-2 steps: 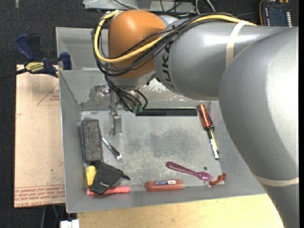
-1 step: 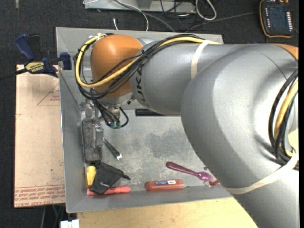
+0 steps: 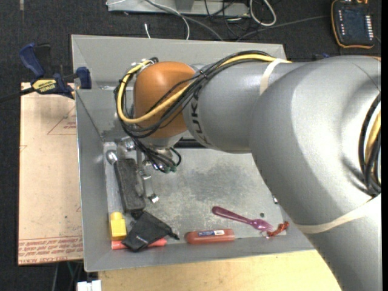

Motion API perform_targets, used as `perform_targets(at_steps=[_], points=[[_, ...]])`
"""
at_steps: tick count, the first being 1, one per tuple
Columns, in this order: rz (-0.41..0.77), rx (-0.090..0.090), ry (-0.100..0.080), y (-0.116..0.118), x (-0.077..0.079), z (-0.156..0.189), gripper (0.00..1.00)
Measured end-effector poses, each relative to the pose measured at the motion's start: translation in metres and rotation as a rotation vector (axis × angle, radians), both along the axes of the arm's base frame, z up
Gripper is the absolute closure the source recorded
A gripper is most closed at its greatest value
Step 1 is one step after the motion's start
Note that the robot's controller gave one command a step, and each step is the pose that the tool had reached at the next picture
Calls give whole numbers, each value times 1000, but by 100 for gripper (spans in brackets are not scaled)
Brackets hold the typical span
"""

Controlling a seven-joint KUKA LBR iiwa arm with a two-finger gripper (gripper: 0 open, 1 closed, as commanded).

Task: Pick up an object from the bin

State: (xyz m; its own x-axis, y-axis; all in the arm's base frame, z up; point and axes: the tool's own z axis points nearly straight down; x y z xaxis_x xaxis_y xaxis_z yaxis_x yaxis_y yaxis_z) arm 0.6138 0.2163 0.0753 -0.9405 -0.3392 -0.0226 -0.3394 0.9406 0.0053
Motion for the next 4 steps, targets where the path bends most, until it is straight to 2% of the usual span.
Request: perform_targets(at_steps=[1, 2, 3, 4], points=[[-234, 5, 7, -17, -20, -1, 0], [-84, 2, 1, -12, -15, 184, 100], [-61, 4, -3, -11, -13, 214, 100], [-187, 9, -6, -28, -8, 136, 100]])
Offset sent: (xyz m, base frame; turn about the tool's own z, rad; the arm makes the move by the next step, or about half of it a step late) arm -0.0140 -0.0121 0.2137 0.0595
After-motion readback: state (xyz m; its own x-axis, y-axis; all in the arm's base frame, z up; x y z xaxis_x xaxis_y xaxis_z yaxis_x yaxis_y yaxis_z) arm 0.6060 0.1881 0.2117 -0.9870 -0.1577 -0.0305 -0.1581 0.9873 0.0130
